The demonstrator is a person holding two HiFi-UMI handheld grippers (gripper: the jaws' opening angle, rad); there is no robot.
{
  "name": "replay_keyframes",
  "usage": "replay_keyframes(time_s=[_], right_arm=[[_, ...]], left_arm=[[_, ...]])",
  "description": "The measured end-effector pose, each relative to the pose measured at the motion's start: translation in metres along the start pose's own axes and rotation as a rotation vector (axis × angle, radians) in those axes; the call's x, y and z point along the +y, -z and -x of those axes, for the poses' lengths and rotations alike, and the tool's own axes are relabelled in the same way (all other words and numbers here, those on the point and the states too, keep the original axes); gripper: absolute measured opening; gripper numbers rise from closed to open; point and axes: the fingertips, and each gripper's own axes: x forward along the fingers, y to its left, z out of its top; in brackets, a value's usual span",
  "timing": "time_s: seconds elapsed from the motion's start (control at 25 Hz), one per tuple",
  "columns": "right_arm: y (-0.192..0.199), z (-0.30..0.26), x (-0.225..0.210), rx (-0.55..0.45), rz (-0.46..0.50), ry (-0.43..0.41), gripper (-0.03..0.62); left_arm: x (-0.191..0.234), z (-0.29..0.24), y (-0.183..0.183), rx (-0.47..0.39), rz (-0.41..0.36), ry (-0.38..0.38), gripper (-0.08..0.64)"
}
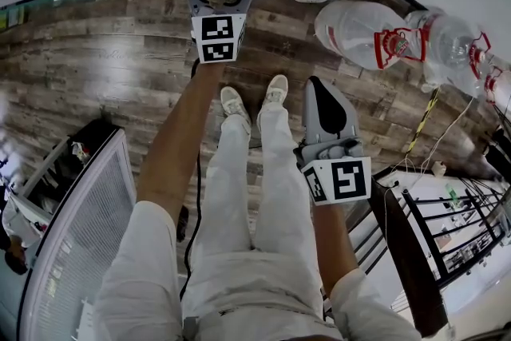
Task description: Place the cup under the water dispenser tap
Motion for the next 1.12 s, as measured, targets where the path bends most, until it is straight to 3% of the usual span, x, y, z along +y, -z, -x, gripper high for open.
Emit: replay_keyframes(time_s=[0.16,0.6,0.8,1.12], right_arm=[[-0.008,0.008,0.003,-0.015,-0.007,-0.005,-0.002],[-0.041,0.041,0.013,-0.069,-0.01,0.021,-0.002],[-0.065,0.057,0.027,-0.094,0.006,0.008,-0.002],[-0.096,0.078,0.052,-0.127,0.008,0.004,-0.002]], left_arm=[[-0.006,0.015,-0.007,-0.007,0.037,0.028,0.405],[-0.001,0.07,-0.04,-0.011,0.088,-0.002,0.401],[-0.008,0.097,-0.06,0.003,0.089,0.003,0.361],[-0.021,0.154,-0.105,-0.006,0.159,0.004,0.327]])
